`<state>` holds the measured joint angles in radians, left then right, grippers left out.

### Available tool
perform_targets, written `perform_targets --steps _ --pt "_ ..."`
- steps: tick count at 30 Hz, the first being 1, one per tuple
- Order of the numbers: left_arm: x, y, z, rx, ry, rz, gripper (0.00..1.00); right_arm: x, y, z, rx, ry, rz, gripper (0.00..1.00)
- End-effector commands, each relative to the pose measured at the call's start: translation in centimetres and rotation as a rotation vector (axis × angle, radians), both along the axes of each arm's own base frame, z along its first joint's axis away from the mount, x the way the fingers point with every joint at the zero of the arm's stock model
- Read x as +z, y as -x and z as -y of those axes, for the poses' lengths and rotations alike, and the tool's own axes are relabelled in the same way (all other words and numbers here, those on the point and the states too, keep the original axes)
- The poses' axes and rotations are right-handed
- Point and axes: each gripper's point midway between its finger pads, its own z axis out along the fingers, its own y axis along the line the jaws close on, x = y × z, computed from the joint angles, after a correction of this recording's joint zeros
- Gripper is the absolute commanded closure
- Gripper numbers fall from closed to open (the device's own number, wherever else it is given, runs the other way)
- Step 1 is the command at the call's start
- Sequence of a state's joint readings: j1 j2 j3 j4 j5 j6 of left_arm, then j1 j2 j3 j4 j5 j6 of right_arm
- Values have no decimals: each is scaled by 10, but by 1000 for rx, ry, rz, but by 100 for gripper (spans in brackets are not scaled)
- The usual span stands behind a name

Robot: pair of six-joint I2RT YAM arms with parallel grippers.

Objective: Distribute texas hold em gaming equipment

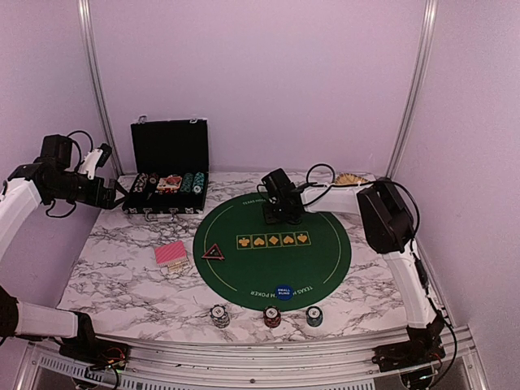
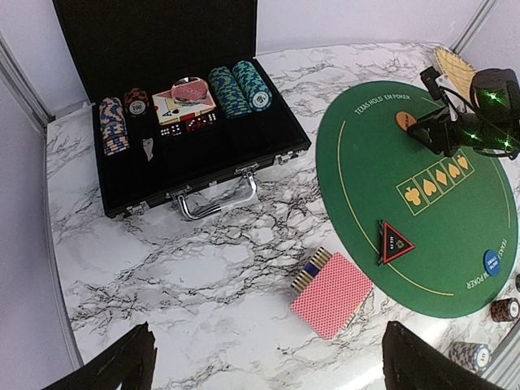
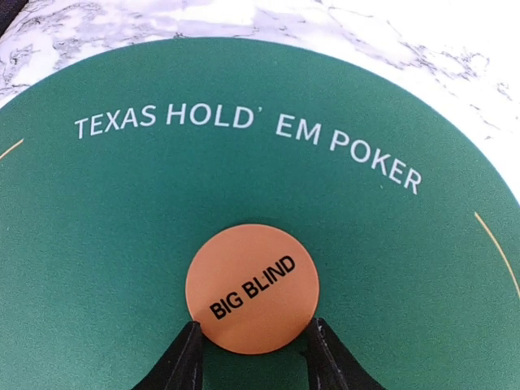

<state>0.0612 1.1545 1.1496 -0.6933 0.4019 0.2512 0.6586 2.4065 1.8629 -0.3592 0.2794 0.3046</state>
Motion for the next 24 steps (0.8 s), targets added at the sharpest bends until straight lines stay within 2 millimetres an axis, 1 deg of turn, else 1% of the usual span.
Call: perform_targets --steps 1,3,5,6,7,9,11,13,16,18,21,24 --pt "9 4 1 -8 3 1 1 -11 3 21 -4 65 -50 54" --pt "9 4 1 -7 6 -1 1 4 10 21 17 56 -38 48" --pt "11 4 1 -10 4 2 1 18 25 20 48 53 -31 36" --pt "11 4 1 -10 4 3 1 24 35 20 63 53 -32 32" --pt "11 4 1 -10 3 3 1 31 46 18 87 53 -30 29" --pt "11 5 1 -9 2 1 1 39 74 15 135 46 -44 25" --pt "11 5 1 -10 2 1 1 50 106 8 203 13 -60 24" --pt "11 6 1 -12 2 0 1 48 140 3 265 3 -103 22" --pt "13 6 1 -15 1 2 1 39 189 -2 354 -16 -186 21" --pt "12 6 1 -15 1 0 1 31 216 -3 398 -4 -225 21" --pt "14 6 2 -18 3 1 1 26 241 -4 441 28 -254 21" --pt "15 7 2 -17 5 1 1 20 255 -4 459 51 -276 21"
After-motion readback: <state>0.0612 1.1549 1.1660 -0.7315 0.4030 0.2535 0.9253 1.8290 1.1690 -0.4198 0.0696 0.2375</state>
